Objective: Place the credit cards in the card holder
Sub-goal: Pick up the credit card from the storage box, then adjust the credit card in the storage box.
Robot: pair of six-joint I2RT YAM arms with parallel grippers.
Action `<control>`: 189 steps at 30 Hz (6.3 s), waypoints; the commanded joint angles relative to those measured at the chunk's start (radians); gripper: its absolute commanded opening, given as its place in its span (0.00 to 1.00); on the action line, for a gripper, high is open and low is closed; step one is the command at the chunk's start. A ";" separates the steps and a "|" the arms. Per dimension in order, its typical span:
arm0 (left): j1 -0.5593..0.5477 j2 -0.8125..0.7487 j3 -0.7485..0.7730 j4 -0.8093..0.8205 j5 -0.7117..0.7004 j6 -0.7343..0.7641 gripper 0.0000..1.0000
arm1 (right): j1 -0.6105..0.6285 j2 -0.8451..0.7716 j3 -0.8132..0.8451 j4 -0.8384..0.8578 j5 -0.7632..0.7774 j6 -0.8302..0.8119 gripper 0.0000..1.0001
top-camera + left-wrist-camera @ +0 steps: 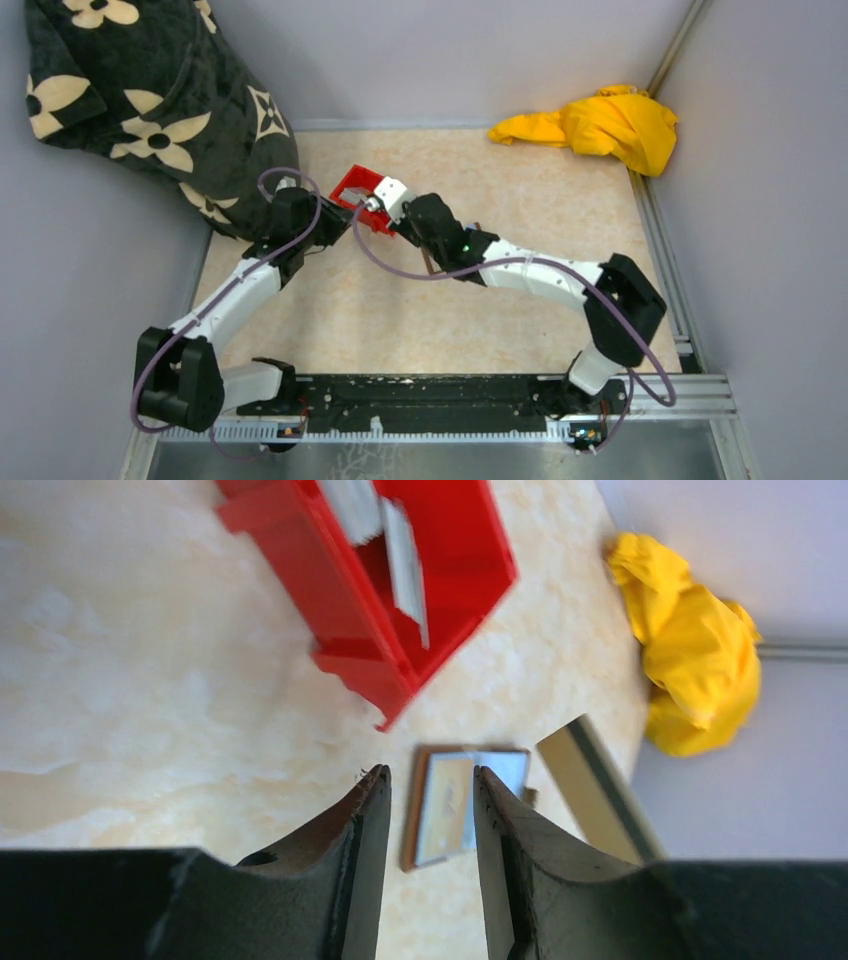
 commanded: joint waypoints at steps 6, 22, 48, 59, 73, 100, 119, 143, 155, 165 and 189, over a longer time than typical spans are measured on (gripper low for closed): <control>-0.013 -0.066 0.073 -0.057 0.317 -0.078 0.44 | 0.176 -0.186 -0.181 0.182 0.190 -0.043 0.00; -0.017 -0.039 0.102 -0.056 0.522 -0.134 0.46 | 0.253 -0.158 -0.237 0.306 0.274 -0.157 0.00; -0.017 -0.007 0.066 0.054 0.577 -0.150 0.31 | 0.298 -0.091 -0.198 0.344 0.289 -0.233 0.00; -0.017 0.025 0.004 0.178 0.629 -0.202 0.00 | 0.298 -0.075 -0.240 0.473 0.371 -0.288 0.01; -0.014 -0.017 -0.034 0.172 0.262 -0.126 0.00 | 0.245 -0.107 -0.273 0.542 0.342 -0.117 0.40; 0.005 -0.106 -0.148 0.237 -0.139 -0.010 0.00 | -0.141 0.269 0.356 -0.144 -0.319 0.483 0.00; 0.042 -0.047 -0.150 0.264 -0.089 0.005 0.00 | -0.201 0.443 0.506 -0.267 -0.453 0.536 0.00; 0.068 -0.007 -0.152 0.298 -0.065 0.008 0.00 | -0.232 0.575 0.619 -0.302 -0.520 0.545 0.00; 0.082 0.012 -0.152 0.312 -0.051 0.006 0.00 | -0.249 0.667 0.731 -0.343 -0.540 0.539 0.00; 0.098 0.018 -0.152 0.302 -0.073 0.019 0.00 | -0.258 0.730 0.839 -0.375 -0.547 0.525 0.00; 0.154 0.204 0.026 0.257 -0.340 0.263 0.00 | -0.274 0.737 0.860 -0.402 -0.533 0.472 0.00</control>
